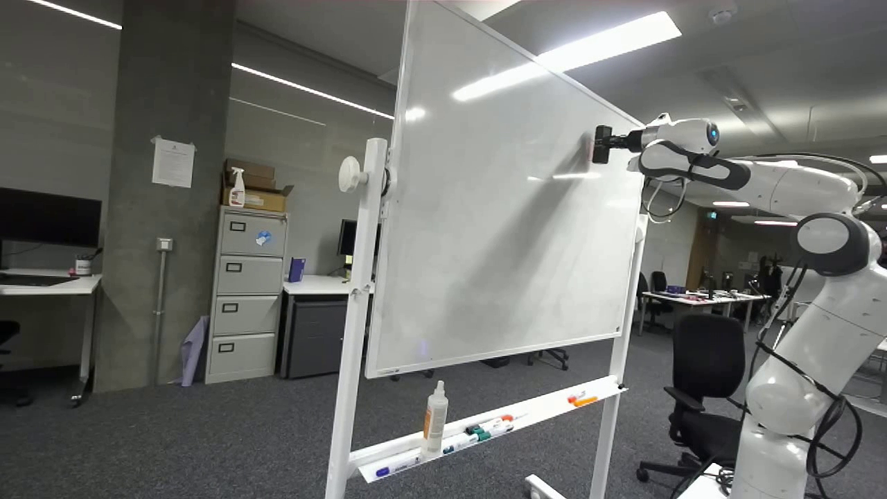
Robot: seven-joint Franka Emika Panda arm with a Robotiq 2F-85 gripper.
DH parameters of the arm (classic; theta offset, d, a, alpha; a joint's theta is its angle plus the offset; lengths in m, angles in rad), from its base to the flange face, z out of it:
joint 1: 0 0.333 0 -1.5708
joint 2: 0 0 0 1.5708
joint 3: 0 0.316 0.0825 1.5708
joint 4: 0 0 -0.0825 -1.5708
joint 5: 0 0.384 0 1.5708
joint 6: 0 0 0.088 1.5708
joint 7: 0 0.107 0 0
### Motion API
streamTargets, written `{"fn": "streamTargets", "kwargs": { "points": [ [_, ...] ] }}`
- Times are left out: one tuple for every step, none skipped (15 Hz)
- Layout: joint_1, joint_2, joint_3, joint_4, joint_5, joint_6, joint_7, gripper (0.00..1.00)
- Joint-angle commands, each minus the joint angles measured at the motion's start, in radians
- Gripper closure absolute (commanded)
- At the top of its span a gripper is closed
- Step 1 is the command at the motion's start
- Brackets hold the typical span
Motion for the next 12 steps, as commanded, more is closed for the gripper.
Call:
{"fn": "streamTargets", "kwargs": {
  "points": [
    [-0.029,0.016,0.020,0.017,0.043,0.006,-0.025,0.70],
    [-0.017,0.018,0.013,0.016,0.058,0.008,-0.036,0.70],
    [-0.017,0.024,0.011,0.021,0.065,0.005,-0.038,0.70],
    [-0.018,0.032,0.009,0.027,0.073,0.005,-0.040,0.70],
    [0.016,0.036,-0.019,0.035,0.056,0.001,-0.027,0.70],
    [0.018,0.046,-0.024,0.043,0.057,0.001,-0.029,0.70],
    [0.029,0.055,-0.033,0.049,0.063,0.000,-0.034,0.70],
    [0.042,0.063,-0.042,0.055,0.069,-0.002,-0.041,0.70],
    [0.060,0.069,-0.054,0.060,0.077,-0.001,-0.054,0.70],
    [0.069,0.080,-0.064,0.069,0.077,-0.001,-0.057,0.70],
    [0.088,0.089,-0.079,0.080,0.084,-0.003,-0.066,0.70],
    [0.108,0.095,-0.093,0.088,0.092,-0.004,-0.077,0.70]
  ]
}}
